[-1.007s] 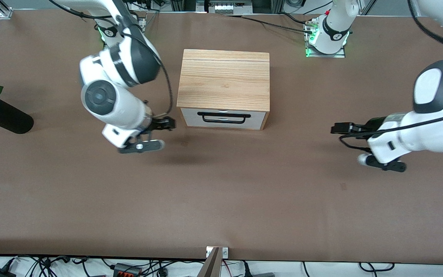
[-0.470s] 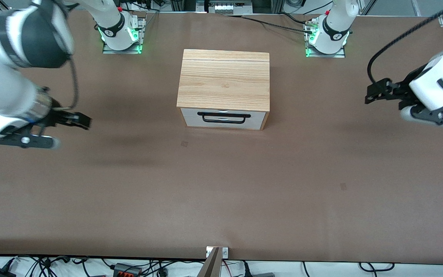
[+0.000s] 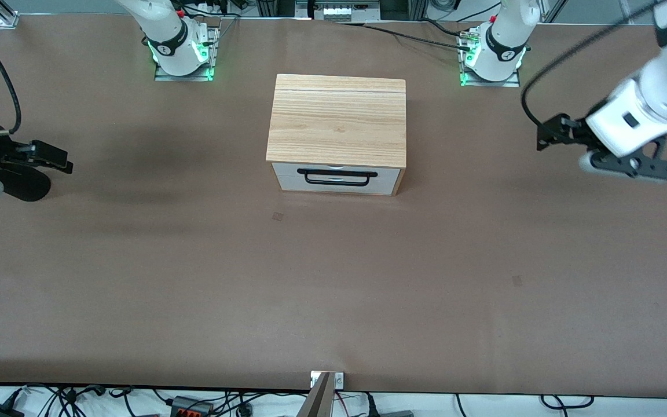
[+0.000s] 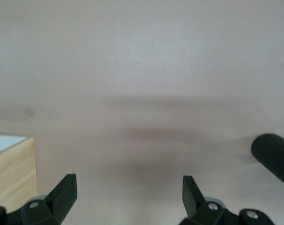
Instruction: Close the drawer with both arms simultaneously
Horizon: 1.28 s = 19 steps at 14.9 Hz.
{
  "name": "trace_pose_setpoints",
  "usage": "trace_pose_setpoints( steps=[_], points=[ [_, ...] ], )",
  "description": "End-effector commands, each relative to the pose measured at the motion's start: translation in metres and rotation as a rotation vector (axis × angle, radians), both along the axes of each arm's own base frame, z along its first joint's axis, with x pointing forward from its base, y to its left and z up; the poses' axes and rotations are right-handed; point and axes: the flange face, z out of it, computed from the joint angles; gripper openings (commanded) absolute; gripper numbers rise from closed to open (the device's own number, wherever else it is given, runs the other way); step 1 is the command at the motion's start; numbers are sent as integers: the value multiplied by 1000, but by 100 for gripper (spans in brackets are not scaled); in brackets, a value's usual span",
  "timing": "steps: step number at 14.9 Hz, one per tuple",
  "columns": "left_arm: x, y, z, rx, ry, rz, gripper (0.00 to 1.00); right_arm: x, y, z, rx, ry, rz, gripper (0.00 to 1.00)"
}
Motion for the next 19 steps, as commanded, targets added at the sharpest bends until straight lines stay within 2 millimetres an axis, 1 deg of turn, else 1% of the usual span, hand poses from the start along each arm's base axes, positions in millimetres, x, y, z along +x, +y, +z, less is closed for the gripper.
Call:
trace_pose_setpoints(
  steps=[1, 3, 4, 5, 6, 7, 9, 12, 16, 18, 19],
  points=[
    [-47, -1, -1, 61, -42, 46, 100, -45, 5, -10, -9, -62, 4, 100],
    [-51, -6, -2, 65, -46, 50, 100, -54, -2, -1, -6, 1, -18, 100],
    [-54, -14, -1, 66, -60, 36, 100, -57, -2, 5, -10, 23, -16, 100],
    [-56, -15, -2, 66, -63, 40, 100, -57, -1, 9, -16, 23, -14, 100],
    [-61, -13, -6, 66, -61, 49, 100, -56, -2, 15, -24, 8, -17, 100],
    [-63, -10, -8, 67, -68, 57, 100, -54, -3, 17, -31, 7, -14, 100],
    [-60, -8, -6, 65, -69, 61, 100, -52, -2, 12, -33, 39, -13, 100],
    [-59, -9, -6, 59, -71, 63, 100, -52, -4, 13, -36, 42, -16, 100],
    [-57, -5, -9, 57, -62, 71, 100, -56, -6, 11, -36, 73, -25, 100],
    [-55, -5, -6, 54, -67, 71, 100, -56, -4, 12, -36, 70, -23, 100],
    [-55, -5, -8, 54, -63, 69, 100, -56, -2, 12, -36, 71, -20, 100]
  ],
)
